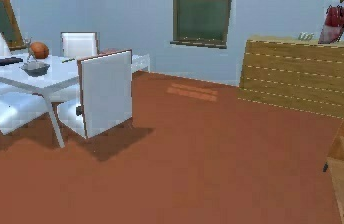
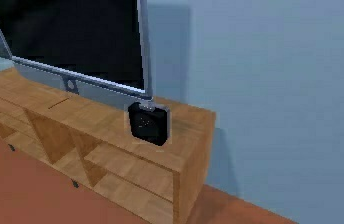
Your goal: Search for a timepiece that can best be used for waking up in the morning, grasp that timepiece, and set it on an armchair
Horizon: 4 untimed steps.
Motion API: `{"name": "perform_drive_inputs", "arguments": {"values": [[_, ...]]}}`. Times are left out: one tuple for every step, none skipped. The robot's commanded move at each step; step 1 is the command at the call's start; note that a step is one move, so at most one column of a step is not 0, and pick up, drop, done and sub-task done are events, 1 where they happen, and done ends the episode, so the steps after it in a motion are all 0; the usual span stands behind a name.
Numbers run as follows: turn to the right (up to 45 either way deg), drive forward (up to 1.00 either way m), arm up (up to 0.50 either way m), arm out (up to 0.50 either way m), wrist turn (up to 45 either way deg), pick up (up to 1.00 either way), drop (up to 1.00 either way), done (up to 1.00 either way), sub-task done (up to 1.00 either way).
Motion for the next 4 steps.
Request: {"name": "perform_drive_inputs", "arguments": {"values": [[0.0,0.0,0.34,0.0,0.0,0.0,0.0,0.0,0.0],[0.0,0.0,0.0,0.42,0.0,0.0,0.0,0.0,0.0],[0.0,0.0,0.0,0.0,45.0,0.0,0.0,0.0,0.0],[0.0,0.0,0.0,0.0,45.0,0.0,0.0,0.0,0.0]]}}
